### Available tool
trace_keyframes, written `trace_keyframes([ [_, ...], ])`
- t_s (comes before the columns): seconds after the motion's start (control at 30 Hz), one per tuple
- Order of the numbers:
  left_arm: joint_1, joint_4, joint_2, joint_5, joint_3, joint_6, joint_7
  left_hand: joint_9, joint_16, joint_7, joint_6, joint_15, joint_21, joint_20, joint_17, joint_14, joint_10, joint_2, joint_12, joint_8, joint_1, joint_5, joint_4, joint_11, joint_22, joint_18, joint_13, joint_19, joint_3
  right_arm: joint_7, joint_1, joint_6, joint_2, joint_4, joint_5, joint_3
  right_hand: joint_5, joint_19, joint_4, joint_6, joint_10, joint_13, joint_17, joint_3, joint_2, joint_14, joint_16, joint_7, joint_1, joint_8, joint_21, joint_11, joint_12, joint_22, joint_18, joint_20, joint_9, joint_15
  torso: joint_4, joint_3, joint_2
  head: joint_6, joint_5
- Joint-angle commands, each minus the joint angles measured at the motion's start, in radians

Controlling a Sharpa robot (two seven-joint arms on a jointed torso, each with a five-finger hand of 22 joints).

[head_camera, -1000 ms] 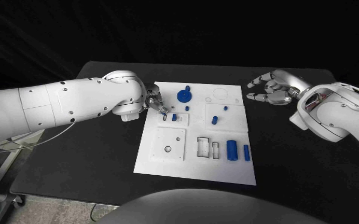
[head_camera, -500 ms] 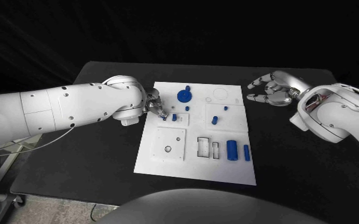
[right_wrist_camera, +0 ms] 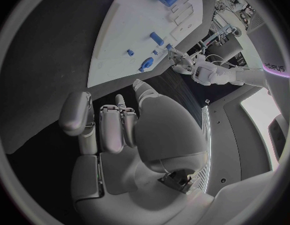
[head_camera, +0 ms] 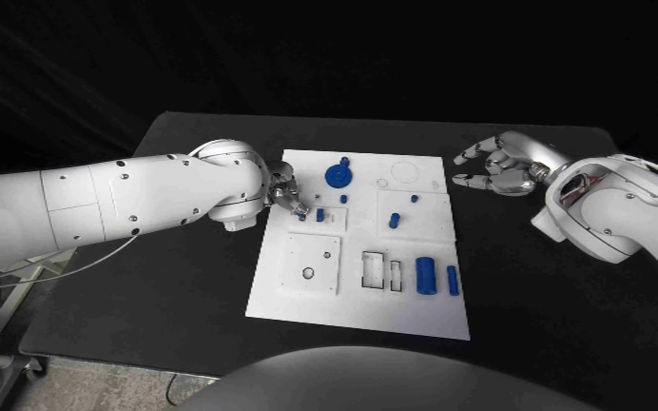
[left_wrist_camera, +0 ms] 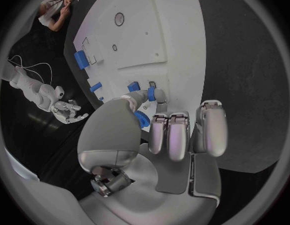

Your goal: Assemble the parts on the task board

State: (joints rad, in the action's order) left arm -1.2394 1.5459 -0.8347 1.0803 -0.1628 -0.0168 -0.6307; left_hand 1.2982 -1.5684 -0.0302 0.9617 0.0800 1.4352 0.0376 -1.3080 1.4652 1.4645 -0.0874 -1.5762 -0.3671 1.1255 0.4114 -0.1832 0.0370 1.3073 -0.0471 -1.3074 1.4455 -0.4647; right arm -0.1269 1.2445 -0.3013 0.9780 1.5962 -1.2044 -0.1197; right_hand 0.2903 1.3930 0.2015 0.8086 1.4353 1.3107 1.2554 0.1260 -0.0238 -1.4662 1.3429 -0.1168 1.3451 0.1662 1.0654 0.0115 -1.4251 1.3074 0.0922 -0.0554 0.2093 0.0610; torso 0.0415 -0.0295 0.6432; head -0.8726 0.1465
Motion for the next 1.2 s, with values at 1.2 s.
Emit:
trace_keyframes([
  [1.2, 0.015, 0.019, -0.008, -0.007, -0.006, -0.018, -0.006, 0.0, -0.002, 0.003, -0.009, -0.003, -0.007, -0.001, -0.263, 0.106, 0.106, 0.004, 0.005, 0.005, 0.001, -0.009, 0.011, -0.001, 0.176, 0.002, -0.263, -0.003, 0.009, -0.006, -0.006, 0.021, 0.001, -0.003, 0.002, 0.0, 0.006, -0.007, -0.002, 0.007, -0.008, 0.065, -0.002, 0.004, 0.009, -0.027, -0.007, 0.002, 0.004, -0.005, -0.006, 0.001, 0.007, 0.094, 0.01, 0.001, -0.001, -0.006, 0.0016, -0.0003, 0.0, 0.0, 0.009],
])
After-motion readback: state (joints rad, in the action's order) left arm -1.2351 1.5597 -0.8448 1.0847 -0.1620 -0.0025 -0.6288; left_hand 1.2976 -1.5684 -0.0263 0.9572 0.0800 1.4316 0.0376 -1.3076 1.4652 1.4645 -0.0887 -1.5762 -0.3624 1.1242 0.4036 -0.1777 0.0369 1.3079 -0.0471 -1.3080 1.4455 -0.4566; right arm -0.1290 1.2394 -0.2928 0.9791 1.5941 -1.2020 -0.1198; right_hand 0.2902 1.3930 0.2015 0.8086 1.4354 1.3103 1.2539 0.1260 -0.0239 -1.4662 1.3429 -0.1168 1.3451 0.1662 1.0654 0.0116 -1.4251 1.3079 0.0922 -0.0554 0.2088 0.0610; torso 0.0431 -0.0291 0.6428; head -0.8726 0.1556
